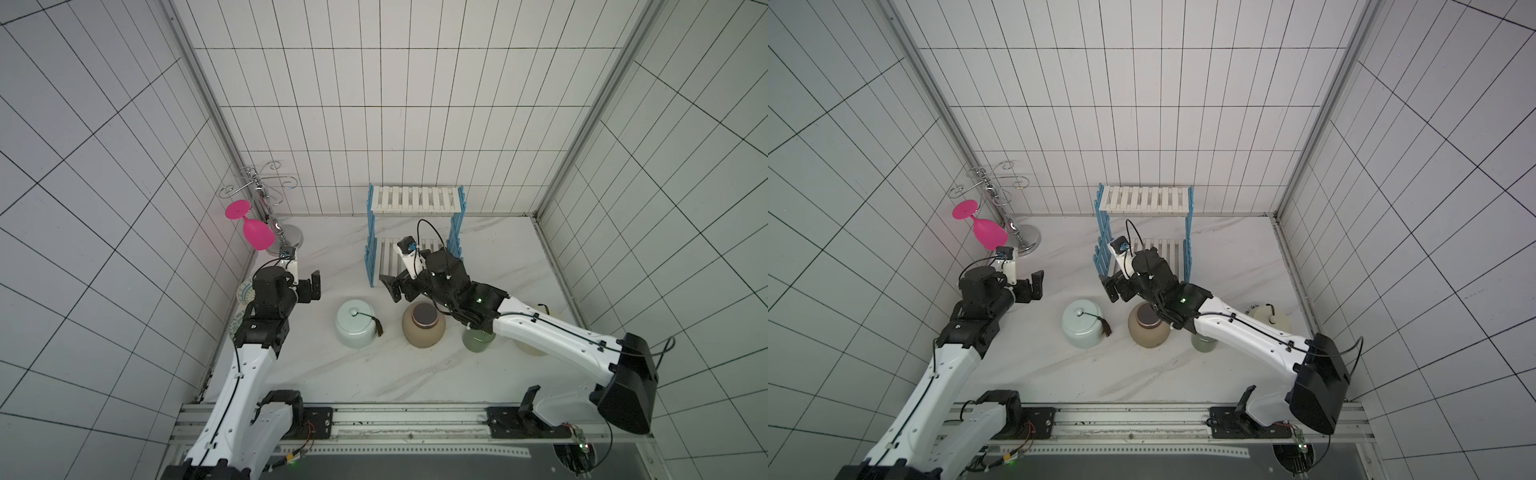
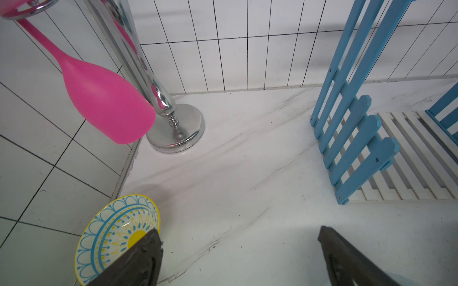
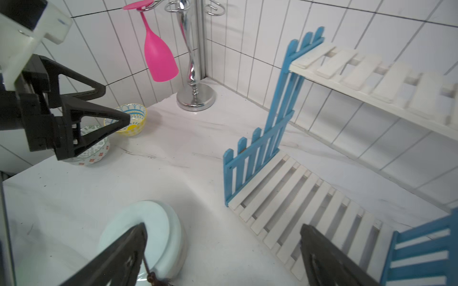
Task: Remove the tea canisters from the shelf
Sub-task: Reset both arms
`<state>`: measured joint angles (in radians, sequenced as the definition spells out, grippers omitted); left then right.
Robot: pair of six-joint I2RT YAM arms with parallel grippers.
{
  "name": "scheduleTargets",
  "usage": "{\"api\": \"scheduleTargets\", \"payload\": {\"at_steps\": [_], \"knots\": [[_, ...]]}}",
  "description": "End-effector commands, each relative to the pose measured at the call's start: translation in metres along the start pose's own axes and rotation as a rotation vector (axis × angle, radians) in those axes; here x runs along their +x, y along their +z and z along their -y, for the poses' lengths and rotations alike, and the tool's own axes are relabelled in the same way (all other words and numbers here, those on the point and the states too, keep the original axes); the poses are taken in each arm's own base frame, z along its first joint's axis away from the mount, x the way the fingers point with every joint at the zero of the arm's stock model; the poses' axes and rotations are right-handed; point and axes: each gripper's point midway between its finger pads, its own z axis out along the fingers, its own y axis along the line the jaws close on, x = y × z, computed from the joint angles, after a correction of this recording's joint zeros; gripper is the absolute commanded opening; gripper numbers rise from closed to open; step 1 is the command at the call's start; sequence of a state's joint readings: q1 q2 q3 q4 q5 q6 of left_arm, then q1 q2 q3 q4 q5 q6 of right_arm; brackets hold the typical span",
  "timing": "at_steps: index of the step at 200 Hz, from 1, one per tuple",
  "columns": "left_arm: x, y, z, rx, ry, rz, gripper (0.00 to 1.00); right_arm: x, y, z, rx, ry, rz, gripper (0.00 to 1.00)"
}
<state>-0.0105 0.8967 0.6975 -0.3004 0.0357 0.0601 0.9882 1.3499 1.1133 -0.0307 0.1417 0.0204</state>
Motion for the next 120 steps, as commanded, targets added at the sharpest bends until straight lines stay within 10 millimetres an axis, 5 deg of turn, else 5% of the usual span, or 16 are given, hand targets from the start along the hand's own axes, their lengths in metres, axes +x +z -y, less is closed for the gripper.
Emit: {"api": "scheduleTargets", "payload": {"at_steps": [1,71,120], "knots": [[-0.018,0.013,0.008,0.047,-0.007,0.071,0.99,0.013,-0.016,0.043,0.135,-0.020,-0.001,0.99],[-0.009,0.061,0.011,0.086,-0.070,0.092,0.99,0.055,-0.066,0.145,0.476,0.006,-0.042,0.99],[0.004,0.082,0.010,0.105,-0.101,0.154,0.99,0.095,-0.100,0.196,0.692,-0.001,-0.050,0.99]]}}
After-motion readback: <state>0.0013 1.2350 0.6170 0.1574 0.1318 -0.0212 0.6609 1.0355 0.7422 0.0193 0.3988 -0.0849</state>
